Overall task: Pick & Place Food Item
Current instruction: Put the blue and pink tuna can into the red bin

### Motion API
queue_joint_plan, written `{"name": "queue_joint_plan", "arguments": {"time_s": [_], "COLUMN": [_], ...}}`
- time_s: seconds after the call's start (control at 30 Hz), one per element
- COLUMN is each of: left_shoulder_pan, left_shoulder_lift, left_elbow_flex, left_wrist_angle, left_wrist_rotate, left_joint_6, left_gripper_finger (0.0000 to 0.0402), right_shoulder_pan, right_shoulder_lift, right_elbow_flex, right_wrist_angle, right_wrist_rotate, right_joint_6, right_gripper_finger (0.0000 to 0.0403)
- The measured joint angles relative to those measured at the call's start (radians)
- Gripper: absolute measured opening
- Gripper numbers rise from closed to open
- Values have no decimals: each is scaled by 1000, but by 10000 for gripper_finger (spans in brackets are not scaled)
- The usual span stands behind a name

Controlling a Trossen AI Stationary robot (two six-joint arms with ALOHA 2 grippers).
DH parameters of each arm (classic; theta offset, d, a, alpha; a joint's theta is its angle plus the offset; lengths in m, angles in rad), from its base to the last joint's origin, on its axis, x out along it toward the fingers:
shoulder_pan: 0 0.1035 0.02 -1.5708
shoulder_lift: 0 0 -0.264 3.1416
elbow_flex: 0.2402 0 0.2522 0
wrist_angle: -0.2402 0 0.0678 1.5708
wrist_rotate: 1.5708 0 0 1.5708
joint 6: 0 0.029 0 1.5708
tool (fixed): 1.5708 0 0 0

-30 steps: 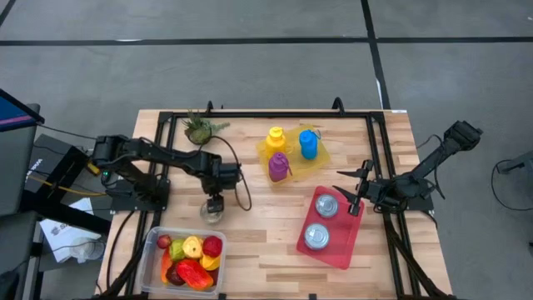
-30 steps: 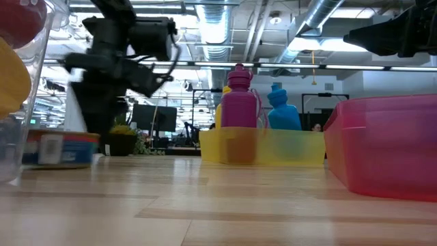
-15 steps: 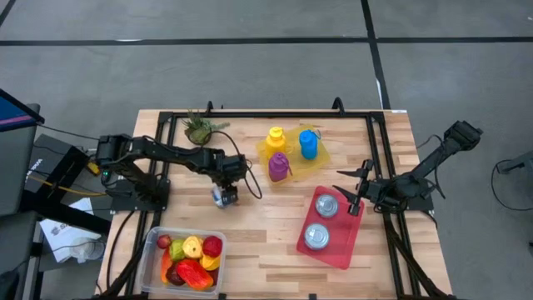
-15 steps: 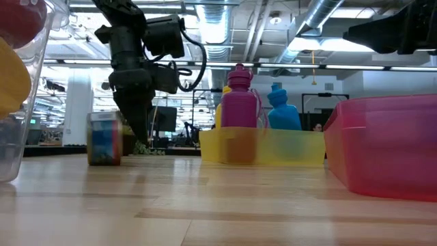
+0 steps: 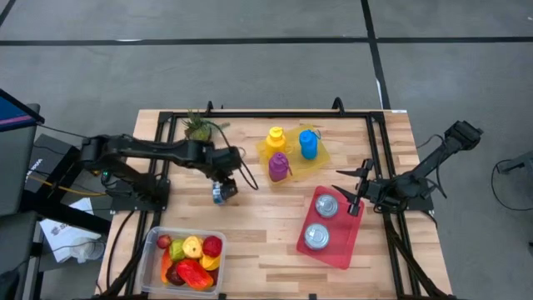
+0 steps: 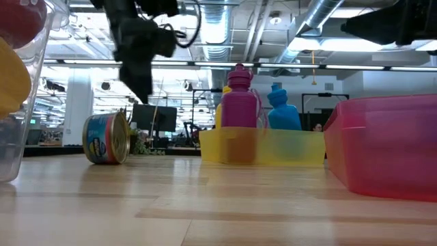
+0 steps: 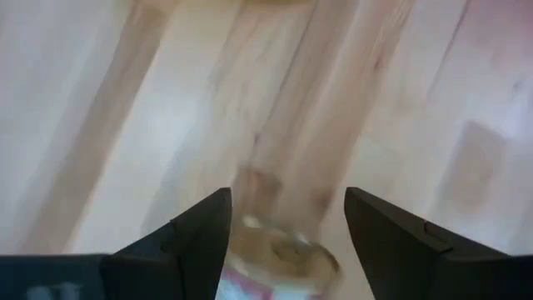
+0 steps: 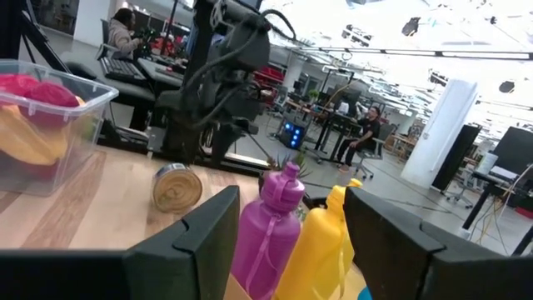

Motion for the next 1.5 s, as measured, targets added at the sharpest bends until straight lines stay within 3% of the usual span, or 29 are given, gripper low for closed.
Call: {"name": "queue_joint_plan", "arguments": {"time_s": [0.23,0.43,0.57,0.77,1.03,1.5], "left_shoulder_pan": [24,30,27,7,5,12], "left_shoulder_lift": [-112,-115,-82,-32,35,-62], "left_elbow_flex": [-33,-49,-49,-50,-43,-52], "left_wrist_angle": [-175,-193,-182,-136,-122,-136], "left_wrist_rotate": [83,100,152,239,283,215], "left_joint_6": [-325,-645,-766,-842,-865,-820], "left_gripper_finger": [248,297,330,362,365,364], "right_shoulder_pan": [0,0,1,1,1,1], "right_shoulder_lift": [1,0,0,-1,0,0], "right_elbow_flex": [47,55,55,55,55,55], "right_wrist_angle": [-88,-133,-148,-158,-184,-205], "right_wrist_rotate": [0,0,-1,-1,-8,-8], "right_joint_6": [0,4,5,8,13,16], "right_gripper_finger": [207,207,207,207,207,207]}}
